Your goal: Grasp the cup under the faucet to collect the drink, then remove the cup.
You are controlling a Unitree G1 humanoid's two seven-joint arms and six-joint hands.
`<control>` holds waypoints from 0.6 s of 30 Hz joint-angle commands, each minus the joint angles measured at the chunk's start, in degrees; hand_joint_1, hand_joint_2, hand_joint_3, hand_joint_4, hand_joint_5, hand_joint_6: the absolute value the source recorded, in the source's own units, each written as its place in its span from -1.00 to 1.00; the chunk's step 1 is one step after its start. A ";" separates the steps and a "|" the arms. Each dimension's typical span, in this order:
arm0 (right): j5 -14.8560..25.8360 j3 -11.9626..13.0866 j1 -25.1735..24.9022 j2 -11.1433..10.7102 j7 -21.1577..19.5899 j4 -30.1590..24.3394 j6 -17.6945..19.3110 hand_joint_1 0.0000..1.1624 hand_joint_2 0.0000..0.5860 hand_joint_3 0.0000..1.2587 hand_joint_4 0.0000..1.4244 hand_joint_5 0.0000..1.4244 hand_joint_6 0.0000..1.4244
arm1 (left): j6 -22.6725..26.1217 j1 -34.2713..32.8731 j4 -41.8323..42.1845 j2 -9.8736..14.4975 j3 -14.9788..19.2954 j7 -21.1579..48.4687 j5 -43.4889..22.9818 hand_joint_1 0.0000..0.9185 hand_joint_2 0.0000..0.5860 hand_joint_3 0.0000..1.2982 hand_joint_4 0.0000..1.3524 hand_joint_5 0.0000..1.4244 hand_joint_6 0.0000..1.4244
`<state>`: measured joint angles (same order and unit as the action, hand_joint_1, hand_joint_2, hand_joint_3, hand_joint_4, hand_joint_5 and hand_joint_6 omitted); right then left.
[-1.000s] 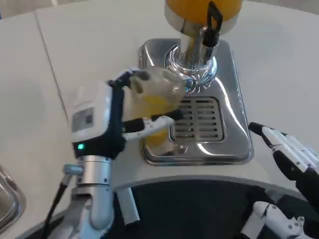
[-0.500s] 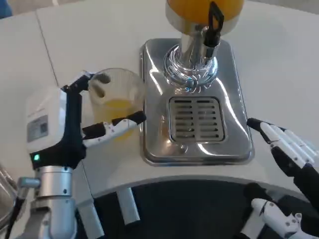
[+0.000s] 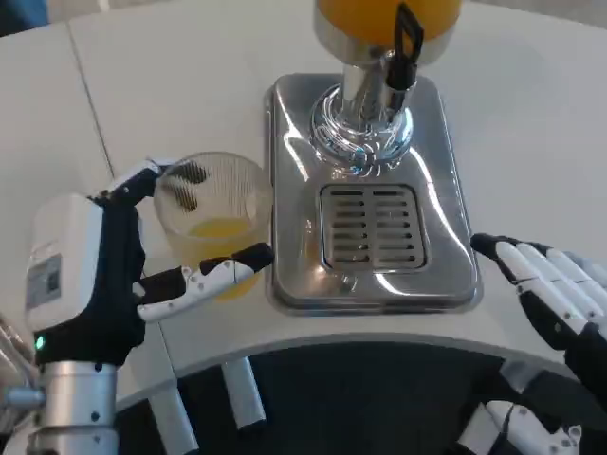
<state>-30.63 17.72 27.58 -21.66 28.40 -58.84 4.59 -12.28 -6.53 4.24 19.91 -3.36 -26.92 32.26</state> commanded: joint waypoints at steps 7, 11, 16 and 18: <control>-3.14 2.04 4.38 -0.16 -5.26 1.91 11.61 -0.60 0.81 -1.00 -1.00 -1.00 -1.00 | -5.86 10.20 13.64 -1.39 1.21 5.14 -1.47 0.13 -0.68 0.88 1.00 1.00 1.00; -2.72 2.81 6.07 0.26 -6.39 2.38 14.55 -0.64 0.78 -1.00 -1.00 -1.00 -1.00 | -7.70 14.09 16.02 -1.75 1.61 6.42 -1.85 0.12 -0.67 0.88 1.00 1.00 1.00; -2.95 3.80 7.12 1.00 -8.61 2.98 19.05 -0.65 0.78 -1.00 -1.00 -1.00 -1.00 | -11.06 17.08 18.53 -1.88 1.81 7.28 -1.60 0.11 -0.66 0.88 1.00 1.00 1.00; -2.80 4.28 7.52 1.13 -9.04 3.08 20.35 -0.65 0.78 -1.00 -1.00 -1.00 -1.00 | -11.97 17.94 19.51 -2.01 2.07 7.64 -1.60 0.11 -0.66 0.88 1.00 1.00 1.00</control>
<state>-33.60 20.90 33.90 -20.73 20.91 -56.16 22.56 -20.71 10.40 20.77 18.55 -1.88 -19.61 31.58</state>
